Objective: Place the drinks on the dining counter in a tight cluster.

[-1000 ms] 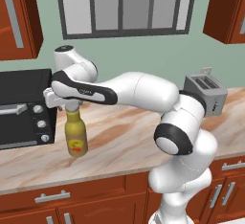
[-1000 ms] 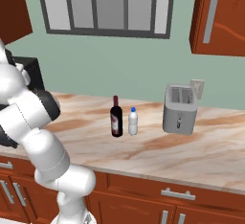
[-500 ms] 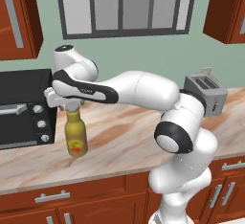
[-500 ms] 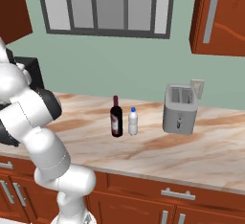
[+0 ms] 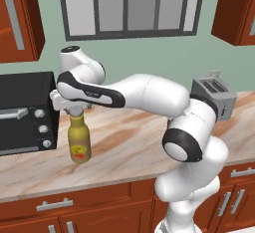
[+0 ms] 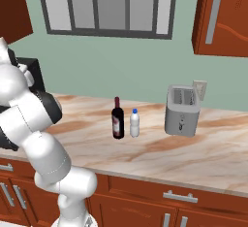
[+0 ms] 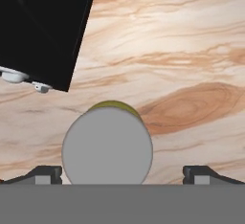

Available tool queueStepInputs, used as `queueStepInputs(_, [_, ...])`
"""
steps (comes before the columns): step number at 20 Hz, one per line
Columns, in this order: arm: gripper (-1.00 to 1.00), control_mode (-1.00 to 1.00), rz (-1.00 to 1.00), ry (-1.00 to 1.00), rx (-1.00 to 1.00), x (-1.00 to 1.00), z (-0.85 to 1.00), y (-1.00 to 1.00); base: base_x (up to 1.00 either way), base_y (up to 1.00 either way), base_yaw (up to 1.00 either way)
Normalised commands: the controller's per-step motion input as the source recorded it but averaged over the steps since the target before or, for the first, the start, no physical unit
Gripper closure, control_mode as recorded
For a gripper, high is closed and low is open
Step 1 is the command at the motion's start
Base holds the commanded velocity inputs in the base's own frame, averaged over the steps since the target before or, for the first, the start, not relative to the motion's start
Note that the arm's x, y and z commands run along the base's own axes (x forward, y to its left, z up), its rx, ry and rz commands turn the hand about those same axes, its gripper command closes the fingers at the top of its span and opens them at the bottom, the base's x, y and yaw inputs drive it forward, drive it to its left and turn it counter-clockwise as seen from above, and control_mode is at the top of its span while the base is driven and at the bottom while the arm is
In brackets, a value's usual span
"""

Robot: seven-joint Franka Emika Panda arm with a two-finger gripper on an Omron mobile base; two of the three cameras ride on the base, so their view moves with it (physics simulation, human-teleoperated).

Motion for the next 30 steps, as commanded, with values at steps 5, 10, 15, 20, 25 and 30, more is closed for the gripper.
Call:
queueStepInputs(5, [-1.00,-1.00,-0.02,0.00,0.01,0.00,-0.07,0.03,0.00,0.00,0.00])
queueStepInputs(10, [-1.00,-1.00,0.00,0.00,0.04,0.00,-0.07,0.03,0.00,0.00,0.00])
queueStepInputs(15, [-1.00,-1.00,0.00,0.00,0.01,0.00,-0.12,0.07,0.00,0.00,0.00])
queueStepInputs(20, [-1.00,-1.00,0.00,0.00,0.01,0.00,-0.15,0.04,0.00,0.00,0.00])
queueStepInputs(25, [-1.00,-1.00,0.00,0.01,0.02,0.01,-0.07,0.00,0.00,0.00,0.00])
queueStepInputs(30, [-1.00,-1.00,0.00,0.00,0.00,0.00,-0.14,0.00,0.00,0.00,0.00])
